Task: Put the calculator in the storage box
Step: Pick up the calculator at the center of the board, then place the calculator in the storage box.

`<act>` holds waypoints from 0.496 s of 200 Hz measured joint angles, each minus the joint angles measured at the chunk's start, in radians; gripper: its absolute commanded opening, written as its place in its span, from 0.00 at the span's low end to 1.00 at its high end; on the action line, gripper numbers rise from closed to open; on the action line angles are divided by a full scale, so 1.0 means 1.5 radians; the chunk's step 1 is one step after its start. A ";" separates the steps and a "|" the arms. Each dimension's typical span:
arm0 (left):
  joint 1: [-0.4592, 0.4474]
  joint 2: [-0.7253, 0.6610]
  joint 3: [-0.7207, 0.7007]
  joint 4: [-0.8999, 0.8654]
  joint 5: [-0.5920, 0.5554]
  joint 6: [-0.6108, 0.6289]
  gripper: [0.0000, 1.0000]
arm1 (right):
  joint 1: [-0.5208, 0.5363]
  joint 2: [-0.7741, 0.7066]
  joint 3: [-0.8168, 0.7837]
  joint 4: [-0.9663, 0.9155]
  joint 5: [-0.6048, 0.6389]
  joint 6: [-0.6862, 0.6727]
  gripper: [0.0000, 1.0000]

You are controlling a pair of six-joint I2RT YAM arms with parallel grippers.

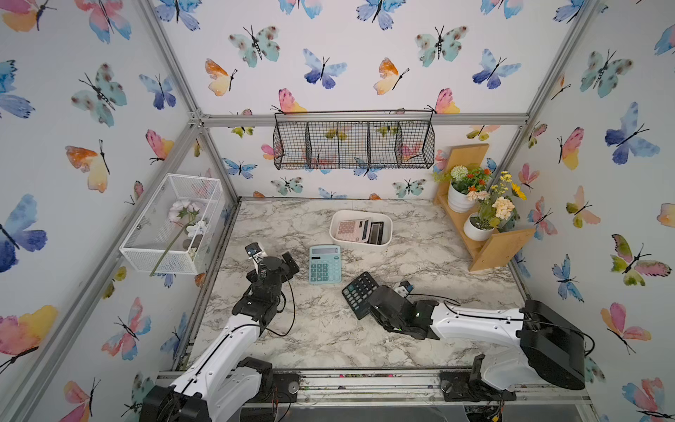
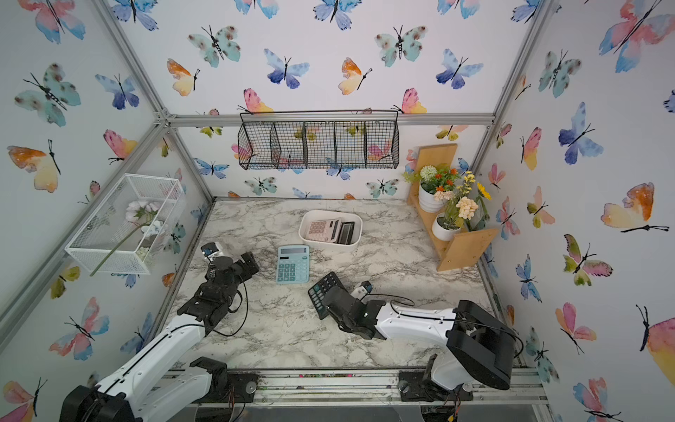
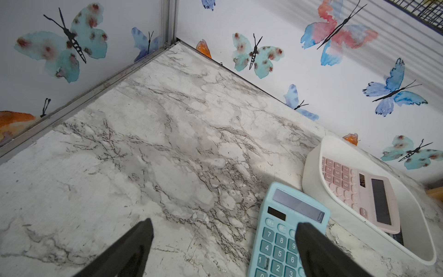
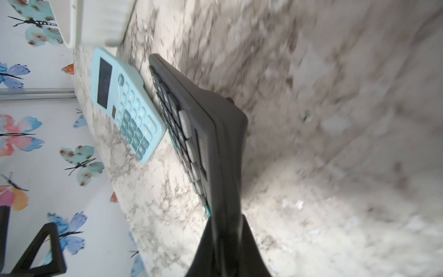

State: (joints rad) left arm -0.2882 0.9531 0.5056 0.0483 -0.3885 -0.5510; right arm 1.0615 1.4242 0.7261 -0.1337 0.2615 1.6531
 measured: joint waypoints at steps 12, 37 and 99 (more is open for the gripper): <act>0.000 0.002 0.000 0.000 0.000 0.000 0.99 | -0.039 -0.011 0.005 -0.027 -0.018 -0.061 0.01; 0.000 0.006 0.000 0.000 0.000 0.000 0.99 | -0.116 -0.003 0.040 -0.061 -0.089 -0.201 0.02; 0.000 0.009 0.000 0.000 0.000 0.000 0.99 | -0.176 0.084 0.183 -0.150 -0.253 -0.533 0.02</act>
State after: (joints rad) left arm -0.2882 0.9665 0.5060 0.0479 -0.3885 -0.5510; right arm 0.7979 1.5505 1.0012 -0.3580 -0.1181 0.8536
